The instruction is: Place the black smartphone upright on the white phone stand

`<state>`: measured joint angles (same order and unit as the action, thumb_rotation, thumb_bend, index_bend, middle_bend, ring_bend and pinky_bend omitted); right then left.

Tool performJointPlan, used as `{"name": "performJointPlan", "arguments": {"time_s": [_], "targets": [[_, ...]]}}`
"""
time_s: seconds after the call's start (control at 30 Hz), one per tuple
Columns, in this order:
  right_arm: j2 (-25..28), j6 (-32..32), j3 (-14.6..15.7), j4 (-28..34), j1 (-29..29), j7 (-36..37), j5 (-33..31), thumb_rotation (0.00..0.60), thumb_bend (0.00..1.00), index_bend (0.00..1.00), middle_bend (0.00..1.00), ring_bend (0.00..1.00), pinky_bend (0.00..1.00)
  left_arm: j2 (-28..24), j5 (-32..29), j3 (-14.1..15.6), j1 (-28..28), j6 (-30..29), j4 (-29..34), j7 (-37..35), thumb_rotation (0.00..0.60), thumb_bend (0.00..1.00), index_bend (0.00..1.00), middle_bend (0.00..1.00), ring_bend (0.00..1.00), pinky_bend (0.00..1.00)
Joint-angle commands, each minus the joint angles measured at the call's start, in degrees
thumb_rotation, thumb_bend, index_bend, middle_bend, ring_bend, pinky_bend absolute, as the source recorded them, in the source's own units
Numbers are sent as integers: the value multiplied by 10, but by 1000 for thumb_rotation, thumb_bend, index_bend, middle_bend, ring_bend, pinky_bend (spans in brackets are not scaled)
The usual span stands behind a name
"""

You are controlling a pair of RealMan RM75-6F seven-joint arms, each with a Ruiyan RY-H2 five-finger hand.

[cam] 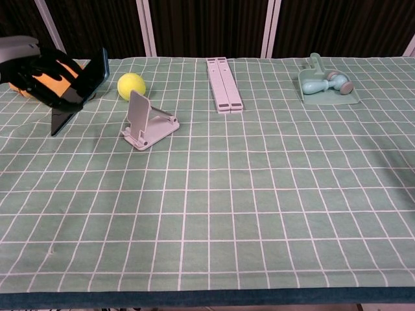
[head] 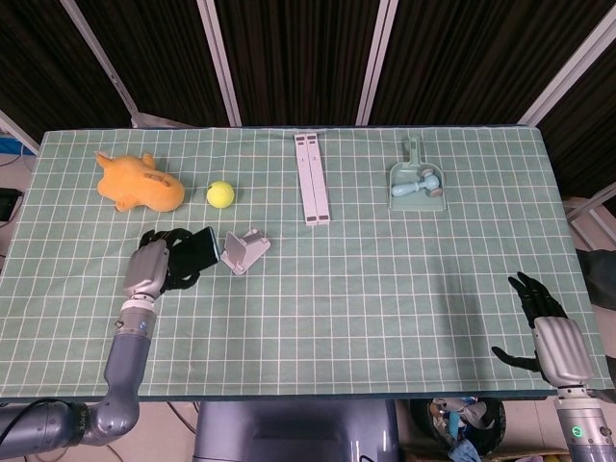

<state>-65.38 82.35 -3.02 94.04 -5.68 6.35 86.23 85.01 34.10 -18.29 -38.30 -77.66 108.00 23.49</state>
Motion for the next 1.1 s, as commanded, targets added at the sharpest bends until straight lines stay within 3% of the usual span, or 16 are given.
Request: {"name": "performJointPlan", "arguments": {"time_s": [0.03,0.33,0.57,1.1], "targets": [[0,0,0,1,0,1,-1,600,115,0,0,0,186,43,6,-40,5,-37,11,-40,600,444,524,594,130,7],[1,-3,0,2,0,5,-2,600,115,0,0,0,186,137,-37,-95,1,-80,-14,-89,600,444,517,590,130,37],[3,-5,0,4,0,9,-4,600,115,0,0,0,186,190,-43,-121,-8,-96,-60,-106,600,444,516,590,130,38],[5,-6,0,6,0,14,-5,600,116,0,0,0,186,243,-51,-162,-15,-90,-111,-117,600,443,517,590,130,74]]}}
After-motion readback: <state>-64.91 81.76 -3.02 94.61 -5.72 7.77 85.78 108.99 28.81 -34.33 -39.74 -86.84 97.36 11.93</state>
